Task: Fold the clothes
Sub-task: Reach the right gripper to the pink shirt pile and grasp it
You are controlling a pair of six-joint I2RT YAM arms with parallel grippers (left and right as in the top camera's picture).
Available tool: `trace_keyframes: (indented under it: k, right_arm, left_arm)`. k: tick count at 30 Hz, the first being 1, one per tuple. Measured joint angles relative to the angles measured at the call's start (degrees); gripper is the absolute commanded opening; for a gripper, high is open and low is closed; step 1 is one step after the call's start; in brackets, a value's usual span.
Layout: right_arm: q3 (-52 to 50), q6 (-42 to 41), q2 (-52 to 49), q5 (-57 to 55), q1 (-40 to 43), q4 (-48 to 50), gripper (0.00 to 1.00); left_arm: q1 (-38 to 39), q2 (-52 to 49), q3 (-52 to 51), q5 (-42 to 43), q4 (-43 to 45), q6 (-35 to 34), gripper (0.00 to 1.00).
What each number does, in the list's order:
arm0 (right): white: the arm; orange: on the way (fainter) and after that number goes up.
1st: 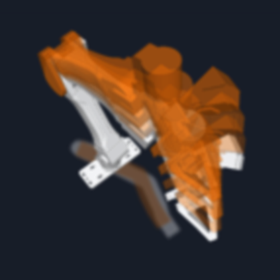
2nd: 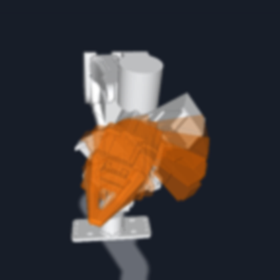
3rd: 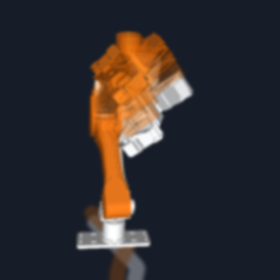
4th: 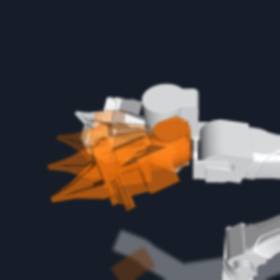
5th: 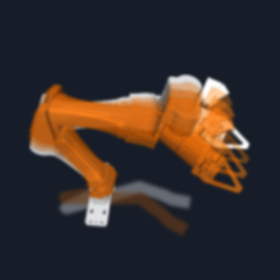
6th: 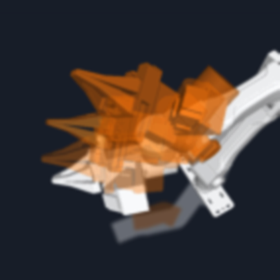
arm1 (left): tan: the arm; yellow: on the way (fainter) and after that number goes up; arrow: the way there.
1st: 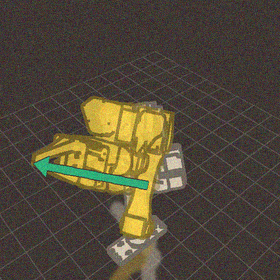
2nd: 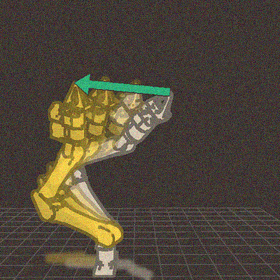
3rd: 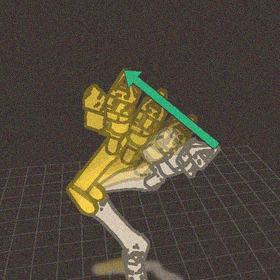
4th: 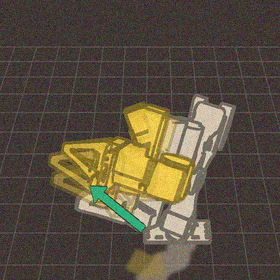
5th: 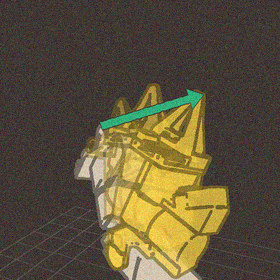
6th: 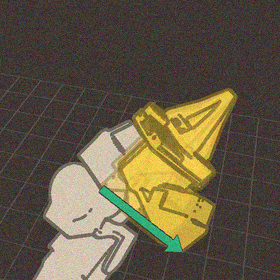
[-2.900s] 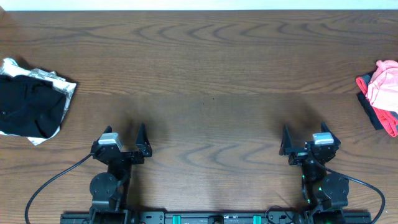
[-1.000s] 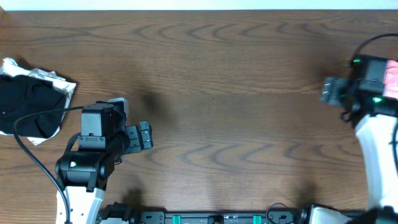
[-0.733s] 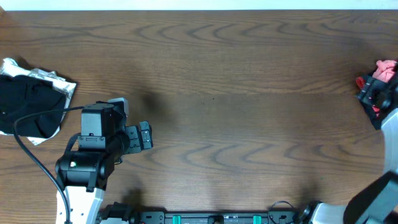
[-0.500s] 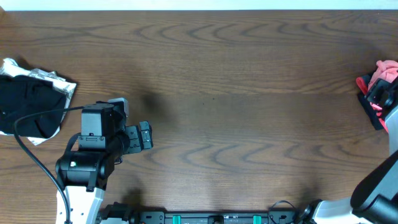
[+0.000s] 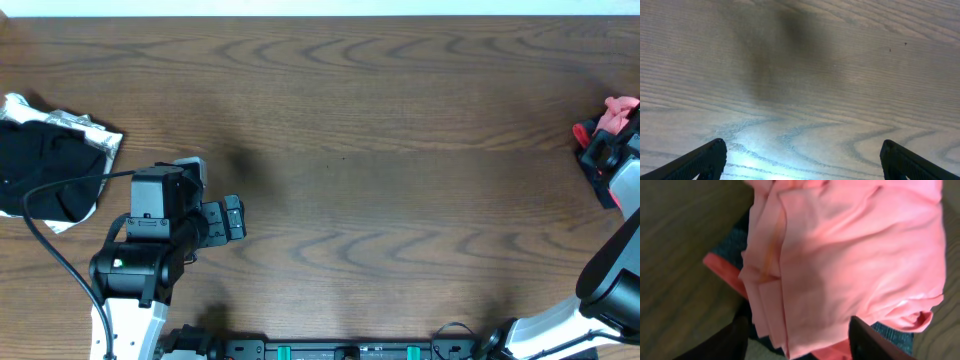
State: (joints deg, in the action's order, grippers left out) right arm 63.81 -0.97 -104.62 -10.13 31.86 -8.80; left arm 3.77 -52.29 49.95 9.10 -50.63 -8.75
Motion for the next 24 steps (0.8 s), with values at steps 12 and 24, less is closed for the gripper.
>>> trace_keyframes:
  k: [12,24]
  right_arm:
    - [0.07,0.0,-2.75,-0.24,0.35,0.7,0.62]
    - [0.09,0.24,-4.37,-0.79,0.96,1.84,0.31]
  left_arm:
    - [0.0,-0.02,0.0,0.0,0.0,0.02,0.98]
    - [0.0,-0.02,0.0,0.0,0.0,0.02,0.98]
